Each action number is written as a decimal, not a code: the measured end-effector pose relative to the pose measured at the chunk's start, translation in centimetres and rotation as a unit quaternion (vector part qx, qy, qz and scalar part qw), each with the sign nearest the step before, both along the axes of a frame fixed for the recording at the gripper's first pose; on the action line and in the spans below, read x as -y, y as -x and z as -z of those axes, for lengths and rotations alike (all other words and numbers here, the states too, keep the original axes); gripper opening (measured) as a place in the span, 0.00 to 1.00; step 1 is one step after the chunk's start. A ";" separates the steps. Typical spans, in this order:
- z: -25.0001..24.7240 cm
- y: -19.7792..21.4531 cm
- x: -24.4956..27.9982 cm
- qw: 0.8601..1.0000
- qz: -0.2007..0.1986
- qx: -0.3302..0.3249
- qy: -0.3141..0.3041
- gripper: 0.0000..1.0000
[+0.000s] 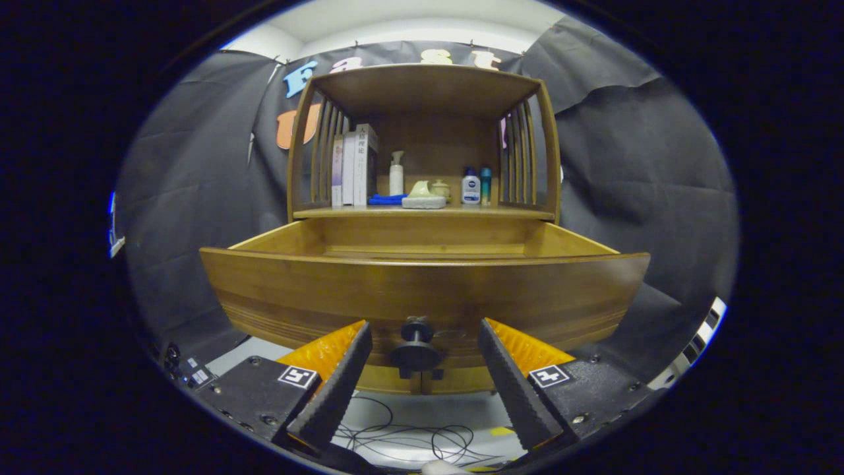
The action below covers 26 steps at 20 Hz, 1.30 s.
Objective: Pull open the drawer, take out the items inside it, and place them on the countertop above the cabinet.
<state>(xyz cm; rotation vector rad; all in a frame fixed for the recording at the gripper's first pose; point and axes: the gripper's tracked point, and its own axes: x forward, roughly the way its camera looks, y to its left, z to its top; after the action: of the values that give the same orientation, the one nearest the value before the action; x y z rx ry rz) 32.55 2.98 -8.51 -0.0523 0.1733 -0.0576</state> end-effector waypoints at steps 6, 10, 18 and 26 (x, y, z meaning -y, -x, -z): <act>0.6 -1.6 0.5 1.000 0.011 0.003 -0.015 1.00; 0.8 -2.3 0.0 1.000 0.003 0.000 -0.017 0.99; 0.9 -4.3 0.1 1.000 -0.010 -0.010 -0.022 0.99; 0.1 -8.0 -0.3 1.000 -0.007 -0.011 -0.021 0.98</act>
<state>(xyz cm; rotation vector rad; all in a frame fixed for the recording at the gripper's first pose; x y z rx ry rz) 40.57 3.24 -8.56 -0.0117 0.1962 -0.0403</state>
